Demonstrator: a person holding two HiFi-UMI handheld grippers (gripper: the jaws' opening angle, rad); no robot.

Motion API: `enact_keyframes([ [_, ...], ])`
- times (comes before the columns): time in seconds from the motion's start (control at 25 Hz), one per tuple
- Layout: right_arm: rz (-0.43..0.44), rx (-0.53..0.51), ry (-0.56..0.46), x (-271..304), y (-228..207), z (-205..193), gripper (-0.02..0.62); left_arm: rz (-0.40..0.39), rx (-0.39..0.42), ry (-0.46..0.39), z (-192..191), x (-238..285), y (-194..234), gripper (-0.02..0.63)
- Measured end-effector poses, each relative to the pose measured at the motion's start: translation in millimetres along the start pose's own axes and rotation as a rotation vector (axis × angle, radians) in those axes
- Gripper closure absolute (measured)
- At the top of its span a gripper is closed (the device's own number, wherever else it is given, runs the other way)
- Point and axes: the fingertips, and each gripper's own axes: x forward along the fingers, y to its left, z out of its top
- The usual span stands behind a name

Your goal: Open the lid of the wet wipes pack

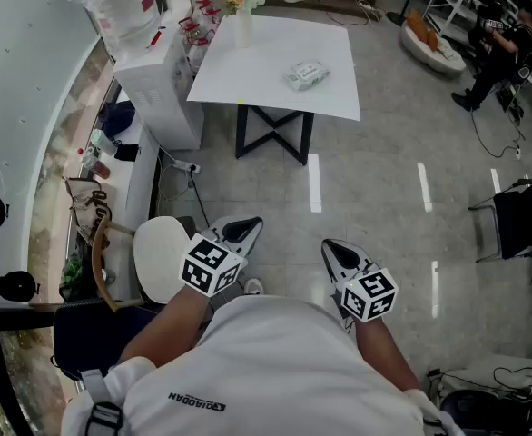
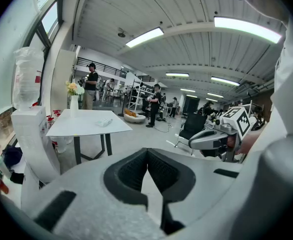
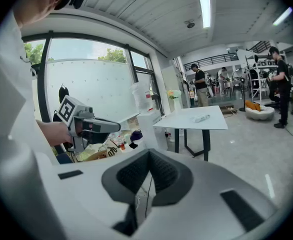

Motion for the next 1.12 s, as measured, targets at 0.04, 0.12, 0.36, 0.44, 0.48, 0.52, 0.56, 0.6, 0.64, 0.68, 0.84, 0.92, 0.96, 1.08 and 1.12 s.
enact_keyframes([
  [0.04,-0.002,0.000,-0.001,2,0,2,0.591,-0.003,0.004,0.001,1,0,2,0.603],
  [0.12,-0.004,-0.001,-0.002,7,1,5,0.591,-0.007,0.011,0.001,2,0,6,0.603],
  [0.36,-0.007,-0.009,0.001,24,7,9,0.591,-0.025,0.016,0.003,2,-1,22,0.603],
  [0.44,-0.017,0.002,-0.016,29,7,13,0.591,-0.031,0.018,0.006,1,-1,27,0.603],
  [0.48,-0.022,0.010,-0.024,31,8,14,0.591,-0.034,0.018,0.007,0,-2,30,0.603],
  [0.52,-0.026,0.020,-0.027,34,8,14,0.589,-0.036,0.018,0.010,-2,-2,33,0.603],
  [0.56,-0.030,0.030,-0.029,38,8,14,0.589,-0.038,0.016,0.013,-5,-2,36,0.603],
  [0.6,-0.031,0.037,-0.030,40,9,13,0.589,-0.039,0.012,0.016,-8,-3,39,0.603],
  [0.64,-0.030,0.040,-0.028,43,11,13,0.589,-0.040,0.005,0.019,-10,-3,42,0.603],
  [0.68,-0.029,0.038,-0.023,46,11,12,0.589,-0.040,-0.001,0.020,-12,-3,44,0.603],
  [0.84,-0.026,0.022,0.007,57,8,15,0.589,-0.040,-0.024,0.021,-12,2,54,0.603],
  [0.92,-0.026,0.034,0.011,64,2,17,0.589,-0.042,-0.030,0.024,-12,7,59,0.603],
  [0.96,-0.026,0.039,0.012,68,-1,18,0.589,-0.041,-0.032,0.027,-12,11,63,0.603],
  [1.08,-0.023,0.045,0.020,82,-13,22,0.589,-0.037,-0.044,0.032,-11,22,73,0.603],
  [1.12,-0.021,0.042,0.023,87,-19,23,0.589,-0.035,-0.047,0.033,-10,26,77,0.603],
])
